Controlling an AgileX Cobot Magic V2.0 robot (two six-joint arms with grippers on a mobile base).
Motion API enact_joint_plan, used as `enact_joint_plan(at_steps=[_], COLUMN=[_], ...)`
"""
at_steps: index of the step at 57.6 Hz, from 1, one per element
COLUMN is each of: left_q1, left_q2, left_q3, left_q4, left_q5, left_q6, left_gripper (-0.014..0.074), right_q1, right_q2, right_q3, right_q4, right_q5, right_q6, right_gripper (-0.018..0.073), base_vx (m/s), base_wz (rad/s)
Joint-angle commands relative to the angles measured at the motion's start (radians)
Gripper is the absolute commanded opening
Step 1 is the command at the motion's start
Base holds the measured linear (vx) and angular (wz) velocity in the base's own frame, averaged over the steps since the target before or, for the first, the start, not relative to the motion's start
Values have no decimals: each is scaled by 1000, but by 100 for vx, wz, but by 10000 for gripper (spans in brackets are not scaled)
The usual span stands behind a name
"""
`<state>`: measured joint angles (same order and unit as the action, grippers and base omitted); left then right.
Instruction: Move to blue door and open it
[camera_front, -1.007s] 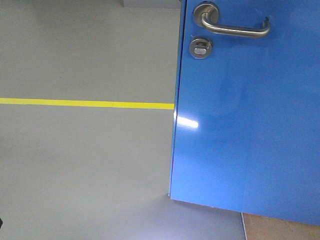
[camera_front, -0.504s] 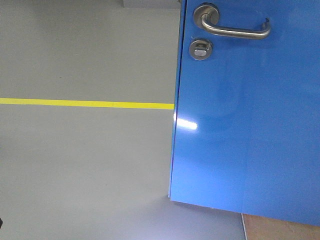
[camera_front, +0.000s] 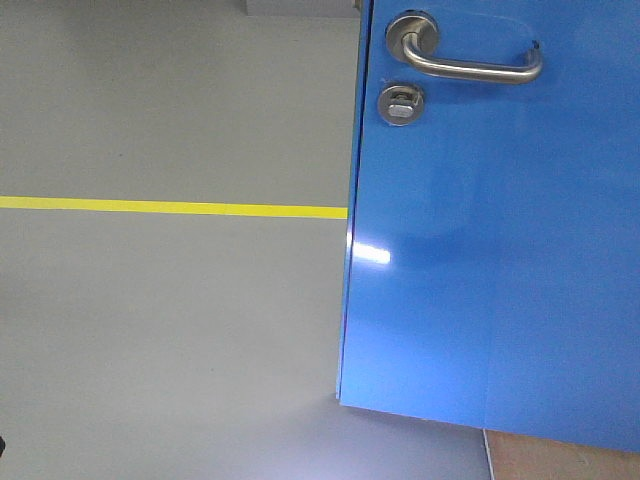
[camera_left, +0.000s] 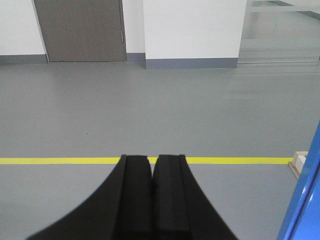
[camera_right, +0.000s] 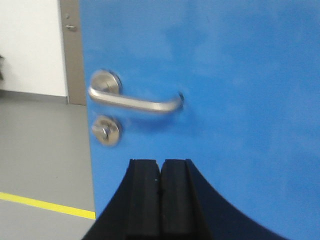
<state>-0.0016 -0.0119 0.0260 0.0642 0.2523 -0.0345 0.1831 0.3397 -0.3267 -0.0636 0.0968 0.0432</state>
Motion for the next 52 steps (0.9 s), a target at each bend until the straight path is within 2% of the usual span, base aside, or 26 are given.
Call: enact_joint_plan(at_steps=[1, 9, 17, 24, 52], left_q1=[-6, -6, -6, -6, -6], left_q2=[-12, -12, -12, -12, -12], left_q3=[-26, -26, -26, -26, -26], left_q4=[-7, -7, -7, -7, -7], left_q5=[-83, -83, -83, -83, -83], left_q6=[-4, -4, -4, -4, -4], left_gripper=[73, 73, 73, 73, 73], right_q1=[-71, -181, -225, -227, -226], right_q2=[-112, -256, -354, -363, -364], right_q3=[132, 285, 359, 359, 359], right_q4=[64, 87, 64, 33, 34], right_q5=[-148, -157, -143, -118, -118], right_q6=[7, 12, 11, -12, -3], right_gripper=[12, 12, 12, 12, 12], base_vx=[0, 0, 0, 0, 0], base_wz=[0, 0, 0, 0, 0])
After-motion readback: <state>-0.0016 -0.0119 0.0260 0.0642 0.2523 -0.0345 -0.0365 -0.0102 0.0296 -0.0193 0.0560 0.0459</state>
